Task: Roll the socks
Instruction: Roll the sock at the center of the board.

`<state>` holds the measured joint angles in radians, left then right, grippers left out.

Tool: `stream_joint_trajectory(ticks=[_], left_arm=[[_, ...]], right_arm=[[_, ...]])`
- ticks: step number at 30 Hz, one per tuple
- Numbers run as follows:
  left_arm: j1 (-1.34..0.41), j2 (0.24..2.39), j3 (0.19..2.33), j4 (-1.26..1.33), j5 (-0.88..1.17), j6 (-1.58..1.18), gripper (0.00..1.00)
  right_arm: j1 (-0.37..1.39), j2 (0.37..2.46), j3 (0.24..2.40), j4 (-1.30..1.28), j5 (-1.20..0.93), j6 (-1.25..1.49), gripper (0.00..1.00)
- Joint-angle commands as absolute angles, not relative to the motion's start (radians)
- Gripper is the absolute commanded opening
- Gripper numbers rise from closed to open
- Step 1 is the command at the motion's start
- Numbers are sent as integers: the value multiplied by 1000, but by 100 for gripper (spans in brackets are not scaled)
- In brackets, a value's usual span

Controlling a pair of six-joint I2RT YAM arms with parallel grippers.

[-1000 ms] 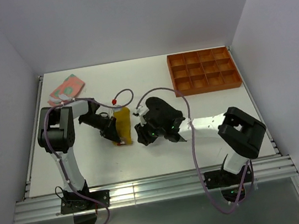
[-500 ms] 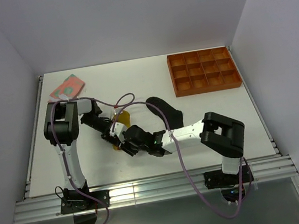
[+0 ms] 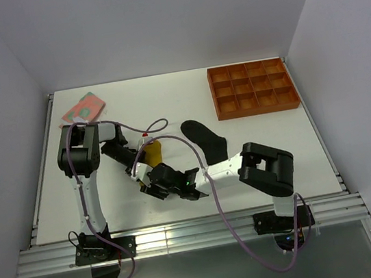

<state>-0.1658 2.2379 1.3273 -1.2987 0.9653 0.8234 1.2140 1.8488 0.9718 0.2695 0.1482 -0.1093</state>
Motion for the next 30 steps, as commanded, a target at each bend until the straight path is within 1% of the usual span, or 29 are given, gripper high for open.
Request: stream_joint_trajectory(ticks=[1,11,13,14,15,17,18,20,21,22,24,26,28,30], left_arm=[[-164,2243,1345,-1330,960,870,0],[-172,2258,1348,-1368,943,913,0],[-173,2255,1345,-1370,940,914,0],[-176,2253,1344,-1368,931,917,0],[-178,2255,1341,-1370,928,916,1],[-179,2250,1333,-1370,923,922,0],[-179,2249,1332,-1370,923,923,0],[-179,2243,1330,-1370,925,927,0],[-178,2238,1330,-1370,931,927,1],[-178,2227,1333,-1368,940,927,2],[-170,2208,1336,-1358,985,927,12],[-157,2160,1338,-1348,1012,934,26],[-155,2097,1330,-1263,1032,869,32],[-155,2042,1315,-1206,1051,829,33]], right_arm=[[1224,1885,1017,305,181,-138,51],[1223,1948,1023,313,221,-169,52],[1223,1954,1026,311,219,-170,49],[1223,1959,1023,313,221,-173,46],[1223,1962,1022,314,224,-173,39],[1223,1974,1023,310,221,-173,33],[1223,1979,1026,304,224,-173,29],[1220,1979,1019,308,213,-163,25],[1218,1974,1014,313,206,-158,20],[1215,1973,1012,310,183,-146,18],[1204,1956,1005,298,154,-130,13],[1195,1938,997,273,129,-112,11],[1189,1919,994,255,104,-101,11],[1184,1911,996,229,89,-92,10]])
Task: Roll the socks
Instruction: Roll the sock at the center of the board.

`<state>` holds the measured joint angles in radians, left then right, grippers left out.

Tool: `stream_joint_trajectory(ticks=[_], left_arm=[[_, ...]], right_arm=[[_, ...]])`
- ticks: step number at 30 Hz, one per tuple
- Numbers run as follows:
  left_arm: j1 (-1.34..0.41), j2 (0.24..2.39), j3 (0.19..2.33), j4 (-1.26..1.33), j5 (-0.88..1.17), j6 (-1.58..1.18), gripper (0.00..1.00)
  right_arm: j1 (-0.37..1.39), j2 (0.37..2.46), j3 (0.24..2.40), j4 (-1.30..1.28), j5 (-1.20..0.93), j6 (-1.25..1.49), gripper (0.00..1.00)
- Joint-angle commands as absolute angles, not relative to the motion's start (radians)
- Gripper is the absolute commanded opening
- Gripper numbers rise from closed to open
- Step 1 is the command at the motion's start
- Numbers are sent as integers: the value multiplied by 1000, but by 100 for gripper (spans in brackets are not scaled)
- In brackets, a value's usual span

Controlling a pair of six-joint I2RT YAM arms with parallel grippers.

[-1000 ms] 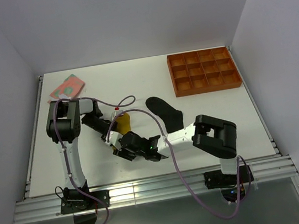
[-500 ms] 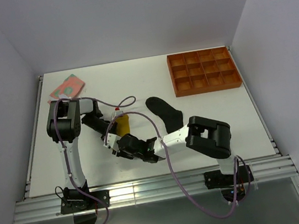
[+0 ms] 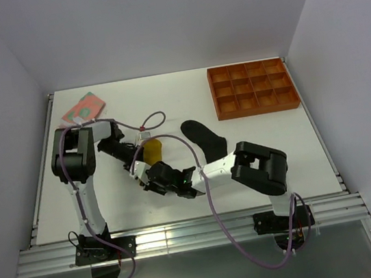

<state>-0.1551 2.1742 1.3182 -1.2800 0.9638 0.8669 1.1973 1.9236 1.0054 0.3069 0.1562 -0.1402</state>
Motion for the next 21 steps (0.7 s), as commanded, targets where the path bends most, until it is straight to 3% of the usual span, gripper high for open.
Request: stream_joint_trajectory(ticks=[1,9,18,21], left_arm=[[-153,2025,1309,-1139,1054,760,34],[-109,1887,1235,-853,1055,516,34],[-3,1657,1054,-496,927,282,33],[46,1625,1032,-492,937,281,33]], right_arm=[[1183,1901,1000,218,81,-86,10],[1175,1858,999,140,5,-54,9],[1075,1888,1115,-29,-288,-15,8],[1022,1934,1176,-95,-379,-2,8]])
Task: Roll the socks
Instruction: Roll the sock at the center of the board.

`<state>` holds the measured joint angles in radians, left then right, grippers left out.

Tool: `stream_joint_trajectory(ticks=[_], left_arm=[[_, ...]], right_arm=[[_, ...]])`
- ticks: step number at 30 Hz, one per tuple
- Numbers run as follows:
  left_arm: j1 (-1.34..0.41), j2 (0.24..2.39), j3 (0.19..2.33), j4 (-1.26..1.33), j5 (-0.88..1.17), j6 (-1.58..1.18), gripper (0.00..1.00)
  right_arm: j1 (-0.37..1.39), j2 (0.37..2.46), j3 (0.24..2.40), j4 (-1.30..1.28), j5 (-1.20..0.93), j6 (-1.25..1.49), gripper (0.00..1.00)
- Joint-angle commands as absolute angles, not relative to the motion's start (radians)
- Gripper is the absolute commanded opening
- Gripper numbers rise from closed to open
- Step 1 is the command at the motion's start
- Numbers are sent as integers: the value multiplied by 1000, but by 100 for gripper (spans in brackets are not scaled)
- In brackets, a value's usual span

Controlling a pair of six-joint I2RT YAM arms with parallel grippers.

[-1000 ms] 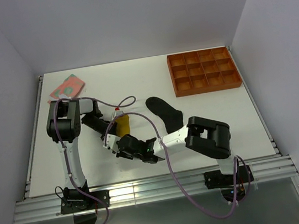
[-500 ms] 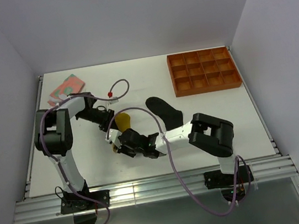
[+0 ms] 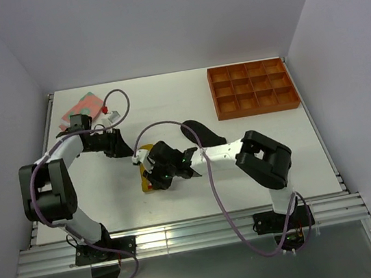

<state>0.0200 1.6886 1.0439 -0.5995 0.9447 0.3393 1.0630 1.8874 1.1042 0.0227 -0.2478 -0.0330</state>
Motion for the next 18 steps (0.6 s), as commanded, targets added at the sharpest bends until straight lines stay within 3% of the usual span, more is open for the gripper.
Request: stream_joint_trajectory(ticks=[1,10,18], left_arm=[[64,1626,1041,-509,949,290,33],[80,1522,988,-551,922,446,32],[61,1379,873,-539,867,685,43]], right_arm=[[1009,1950,1196,-116,-400,-3,8],[905,2085,1379,-327,-629,-6,9],[841,2180,1500,-423,-770,-12,9]])
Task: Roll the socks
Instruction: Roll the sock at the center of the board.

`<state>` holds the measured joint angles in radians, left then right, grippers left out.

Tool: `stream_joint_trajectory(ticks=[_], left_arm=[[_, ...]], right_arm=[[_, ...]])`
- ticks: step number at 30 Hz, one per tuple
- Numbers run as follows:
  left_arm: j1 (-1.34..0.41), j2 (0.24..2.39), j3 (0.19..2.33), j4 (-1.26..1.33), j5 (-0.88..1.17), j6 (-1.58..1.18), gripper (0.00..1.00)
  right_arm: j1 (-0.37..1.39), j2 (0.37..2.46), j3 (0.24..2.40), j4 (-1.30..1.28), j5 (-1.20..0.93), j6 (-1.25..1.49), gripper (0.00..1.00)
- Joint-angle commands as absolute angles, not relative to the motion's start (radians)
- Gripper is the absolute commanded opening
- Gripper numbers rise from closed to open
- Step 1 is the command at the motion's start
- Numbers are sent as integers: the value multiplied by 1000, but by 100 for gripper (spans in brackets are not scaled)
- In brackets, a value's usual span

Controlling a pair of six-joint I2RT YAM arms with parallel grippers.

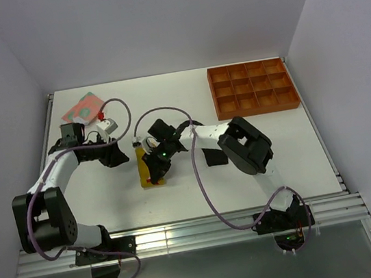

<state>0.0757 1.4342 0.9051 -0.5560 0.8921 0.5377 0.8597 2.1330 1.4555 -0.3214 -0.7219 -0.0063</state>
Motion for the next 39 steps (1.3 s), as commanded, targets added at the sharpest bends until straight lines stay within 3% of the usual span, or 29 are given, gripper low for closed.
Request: stream_joint_trajectory(ticks=[1,7,16,39], left_arm=[[43,1362,841,-526,855,698,46],[-96,1290,778,-512,761,773,52],[-207,1367,787,-548,744,821,56],[-255,1511,782,-541,838,781,56]], right_arm=[[832,2187,1508,-434,-776,-9,9],[819,2229,1551,-472,-788,-6,9],[818,2253,1562,-483,-788,-3,10],[813,2261,1540,-440,-782,35,9]])
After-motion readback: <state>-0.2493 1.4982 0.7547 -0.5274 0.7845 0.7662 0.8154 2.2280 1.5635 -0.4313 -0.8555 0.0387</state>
